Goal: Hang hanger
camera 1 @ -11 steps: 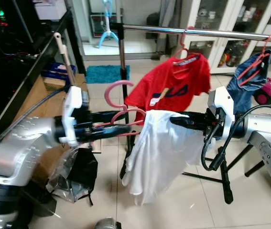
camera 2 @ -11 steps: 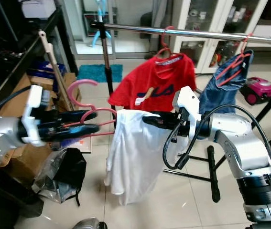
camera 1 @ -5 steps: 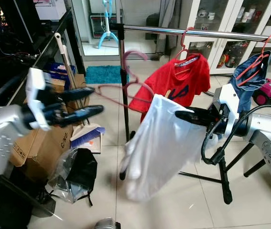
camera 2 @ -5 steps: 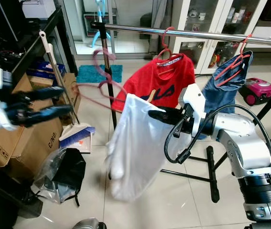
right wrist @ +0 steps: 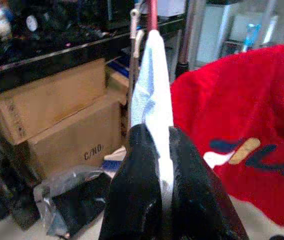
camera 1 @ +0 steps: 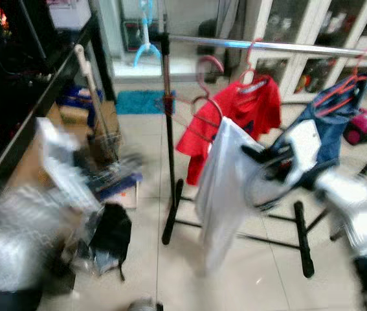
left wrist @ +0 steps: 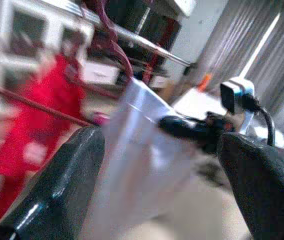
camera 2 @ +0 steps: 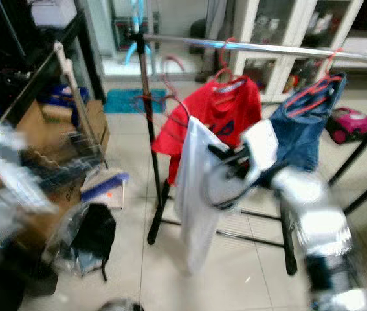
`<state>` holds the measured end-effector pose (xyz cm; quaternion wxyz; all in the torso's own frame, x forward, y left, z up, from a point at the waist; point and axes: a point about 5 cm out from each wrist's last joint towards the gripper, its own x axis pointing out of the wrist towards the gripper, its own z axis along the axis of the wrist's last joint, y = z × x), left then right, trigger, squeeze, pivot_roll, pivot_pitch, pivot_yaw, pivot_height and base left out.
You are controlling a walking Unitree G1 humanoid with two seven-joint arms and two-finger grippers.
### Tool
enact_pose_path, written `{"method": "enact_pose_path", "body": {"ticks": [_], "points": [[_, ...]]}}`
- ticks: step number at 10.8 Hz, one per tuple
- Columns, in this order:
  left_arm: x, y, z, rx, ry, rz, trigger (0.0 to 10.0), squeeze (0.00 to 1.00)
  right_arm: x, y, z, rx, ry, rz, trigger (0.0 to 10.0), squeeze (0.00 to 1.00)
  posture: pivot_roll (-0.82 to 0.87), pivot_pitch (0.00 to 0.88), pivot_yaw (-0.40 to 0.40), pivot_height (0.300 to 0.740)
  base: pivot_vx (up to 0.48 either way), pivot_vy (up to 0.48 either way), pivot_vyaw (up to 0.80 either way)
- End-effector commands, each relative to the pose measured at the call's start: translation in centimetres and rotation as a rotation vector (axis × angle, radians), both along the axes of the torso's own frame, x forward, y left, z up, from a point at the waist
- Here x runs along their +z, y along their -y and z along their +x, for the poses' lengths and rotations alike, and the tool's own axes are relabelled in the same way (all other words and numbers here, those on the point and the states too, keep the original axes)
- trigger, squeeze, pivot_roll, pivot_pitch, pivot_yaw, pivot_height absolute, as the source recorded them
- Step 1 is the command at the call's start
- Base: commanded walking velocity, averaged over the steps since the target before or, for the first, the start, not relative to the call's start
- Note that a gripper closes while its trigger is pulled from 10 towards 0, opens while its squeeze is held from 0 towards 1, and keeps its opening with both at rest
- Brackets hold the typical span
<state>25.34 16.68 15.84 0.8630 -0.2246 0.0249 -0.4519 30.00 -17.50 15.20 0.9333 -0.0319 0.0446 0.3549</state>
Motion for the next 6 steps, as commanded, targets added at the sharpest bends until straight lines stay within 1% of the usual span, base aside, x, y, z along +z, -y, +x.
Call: {"method": "enact_pose_path", "body": {"ticks": [1, 2, 3, 4, 5, 6], "points": [[0.5, -0.1, 0.2, 0.043, -0.009, -0.013, 10.0, 0.0, 1.6, 0.2, 0.0, -0.019, 0.085, 0.011, 0.0, 0.0, 0.0, 0.0, 0.033, 0.74, 0.0, 0.0, -0.66], [-1.1, 2.1, -0.6, 0.01, -0.053, -0.037, 10.0, 0.0, 1.7, -0.2, 0.0, -0.02, 0.087, 0.04, 0.0, 0.0, 0.0, 0.0, 0.034, 0.74, 0.0, 0.0, -0.71], [-1.9, 2.8, -0.8, 0.012, -0.078, -0.039, 10.0, 0.0, 1.7, -0.4, 0.0, -0.018, 0.087, 0.036, 0.0, 0.0, 0.0, 0.0, 0.037, 0.74, 0.0, 0.0, -0.72], [-2.6, 2.5, -0.1, 0.077, -0.129, -0.027, 10.0, 0.0, 2.0, -0.2, -0.1, -0.021, 0.098, 0.022, 0.0, 0.0, -0.02, 0.0, 0.044, 0.74, 0.0, 0.0, -0.73], [-2.7, 2.0, 0.1, 0.082, -0.13, -0.003, 10.0, 0.0, 2.3, 0.1, -0.2, 0.0, 0.109, -0.019, 0.0, 0.0, -0.03, 0.0, 0.045, 0.74, 0.0, 0.0, -0.73], [-3.0, 1.6, 0.5, 0.092, -0.112, 0.05, 10.0, 0.0, 2.7, 0.5, -0.3, -0.002, 0.118, -0.038, 0.0, 0.0, -0.04, 0.0, 0.048, 0.74, 0.0, 0.0, -0.73]]}}
